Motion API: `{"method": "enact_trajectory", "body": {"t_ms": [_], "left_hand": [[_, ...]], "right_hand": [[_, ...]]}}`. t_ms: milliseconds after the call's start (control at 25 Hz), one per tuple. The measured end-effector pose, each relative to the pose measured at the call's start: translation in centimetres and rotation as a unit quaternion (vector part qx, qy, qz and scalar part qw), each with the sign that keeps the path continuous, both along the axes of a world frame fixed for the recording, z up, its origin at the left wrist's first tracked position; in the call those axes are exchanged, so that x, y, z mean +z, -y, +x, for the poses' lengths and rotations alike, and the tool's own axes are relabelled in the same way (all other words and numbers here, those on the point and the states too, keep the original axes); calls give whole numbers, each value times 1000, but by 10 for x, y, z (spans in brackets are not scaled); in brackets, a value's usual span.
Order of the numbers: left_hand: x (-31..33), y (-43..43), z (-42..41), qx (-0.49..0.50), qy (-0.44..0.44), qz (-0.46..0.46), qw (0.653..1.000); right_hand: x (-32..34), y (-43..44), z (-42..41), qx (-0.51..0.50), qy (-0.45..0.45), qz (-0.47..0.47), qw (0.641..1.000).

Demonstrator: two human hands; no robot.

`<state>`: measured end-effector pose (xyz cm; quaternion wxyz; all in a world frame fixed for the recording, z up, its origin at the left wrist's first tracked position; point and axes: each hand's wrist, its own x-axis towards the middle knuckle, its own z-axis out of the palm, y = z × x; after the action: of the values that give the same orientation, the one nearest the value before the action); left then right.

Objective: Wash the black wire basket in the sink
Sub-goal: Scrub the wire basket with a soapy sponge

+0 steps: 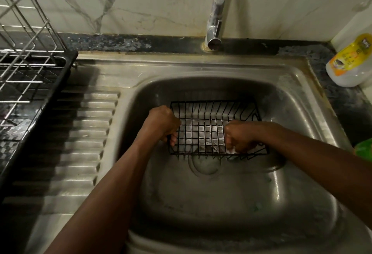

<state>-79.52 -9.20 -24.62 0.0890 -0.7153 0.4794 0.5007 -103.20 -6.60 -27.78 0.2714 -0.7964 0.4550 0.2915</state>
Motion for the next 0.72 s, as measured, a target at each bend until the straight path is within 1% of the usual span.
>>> {"method": "enact_trajectory", "body": {"t_ms": [80,120,200,280,320,520,640,720], "left_hand": [[-2,0,1,5,-7,-1,1000],[-3,0,1,5,-10,-2,1000],[-3,1,1,3,-8,-14,1000],[-1,1,2,2,-8,-30,1000],[0,0,2,2,-12,-33,999],[-2,-2,0,-5,-16,-37,999],[2,-3,1,-3,-10,-50,999],[8,-4,0,-6,0,-49,999]], "right_hand": [[11,3,-5,-1,-101,-24,995],[18,4,-5,-2,-128,-52,990],[29,5,-2,5,-144,-159,977],[33,4,-4,-7,-131,-246,961],[33,2,-6,-24,-122,-270,955],[17,-4,-7,-116,-90,-305,941],[6,-4,1,-182,-47,-338,922],[1,-6,9,-249,-14,-344,905]]}}
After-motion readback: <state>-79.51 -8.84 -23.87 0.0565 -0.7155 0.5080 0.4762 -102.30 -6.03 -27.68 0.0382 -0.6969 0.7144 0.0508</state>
